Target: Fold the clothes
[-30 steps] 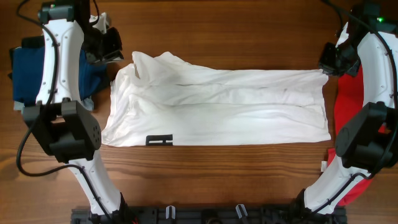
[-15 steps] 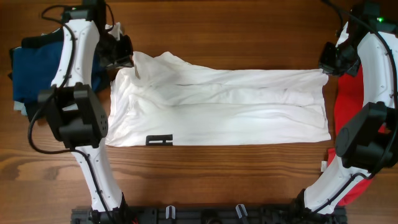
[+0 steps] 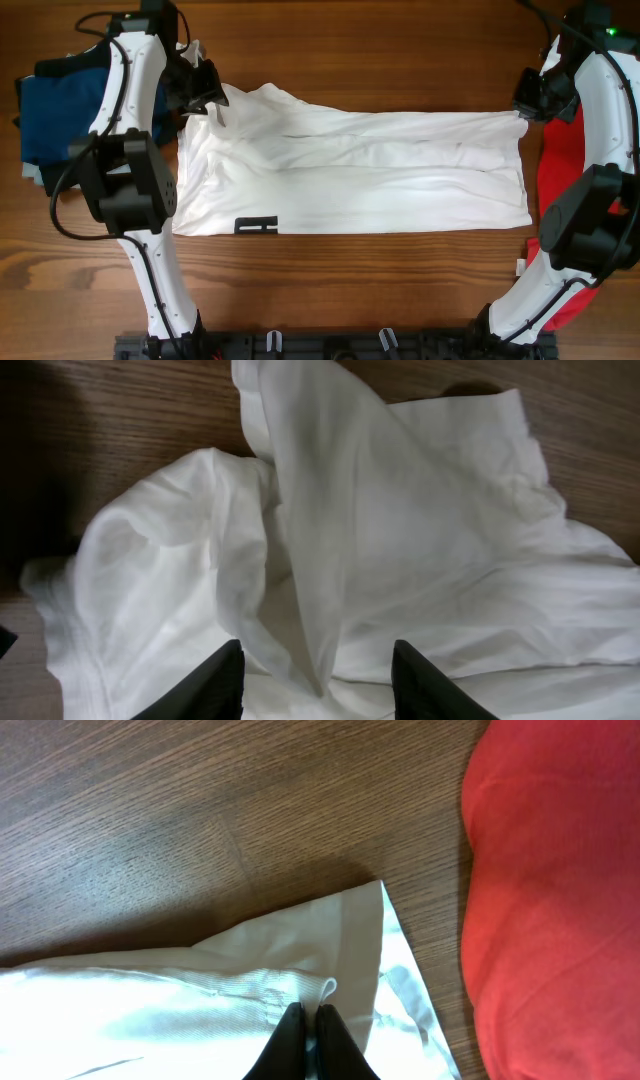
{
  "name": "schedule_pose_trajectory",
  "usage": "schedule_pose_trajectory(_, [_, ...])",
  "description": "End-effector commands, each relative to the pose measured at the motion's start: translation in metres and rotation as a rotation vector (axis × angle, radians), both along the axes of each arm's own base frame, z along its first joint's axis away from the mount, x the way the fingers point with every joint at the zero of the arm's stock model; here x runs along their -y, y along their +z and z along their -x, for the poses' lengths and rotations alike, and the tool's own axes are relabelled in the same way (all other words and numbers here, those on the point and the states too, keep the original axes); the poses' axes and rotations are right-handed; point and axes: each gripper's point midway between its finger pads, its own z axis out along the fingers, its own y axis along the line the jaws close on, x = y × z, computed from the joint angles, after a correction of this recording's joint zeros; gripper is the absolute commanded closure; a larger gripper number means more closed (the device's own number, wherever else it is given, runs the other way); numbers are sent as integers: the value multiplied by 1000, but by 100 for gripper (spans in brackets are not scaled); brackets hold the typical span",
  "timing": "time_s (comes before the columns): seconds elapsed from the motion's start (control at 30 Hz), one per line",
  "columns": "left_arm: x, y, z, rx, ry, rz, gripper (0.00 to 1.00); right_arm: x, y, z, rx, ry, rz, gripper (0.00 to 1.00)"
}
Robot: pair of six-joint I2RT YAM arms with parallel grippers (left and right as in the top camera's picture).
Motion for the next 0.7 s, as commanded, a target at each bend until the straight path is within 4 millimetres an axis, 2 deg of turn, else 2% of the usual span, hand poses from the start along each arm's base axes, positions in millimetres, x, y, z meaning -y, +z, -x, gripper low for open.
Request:
schedule_pose_trajectory(0.0, [11, -19, 0, -31, -24, 3, 52, 3, 13, 0, 33, -8, 13, 96])
schedule_pose_trajectory(0.17, [21, -26, -3, -26, -46, 2, 53, 3, 13, 0, 33, -9, 13, 96])
schedule_pose_trajectory(0.4, [27, -51, 0, -72, -57, 2, 55, 3, 13, 0, 33, -8, 13, 96])
schedule_pose_trajectory(0.67, [27, -53, -3, -61, -56, 2, 52, 3, 13, 0, 33, -8, 13, 96])
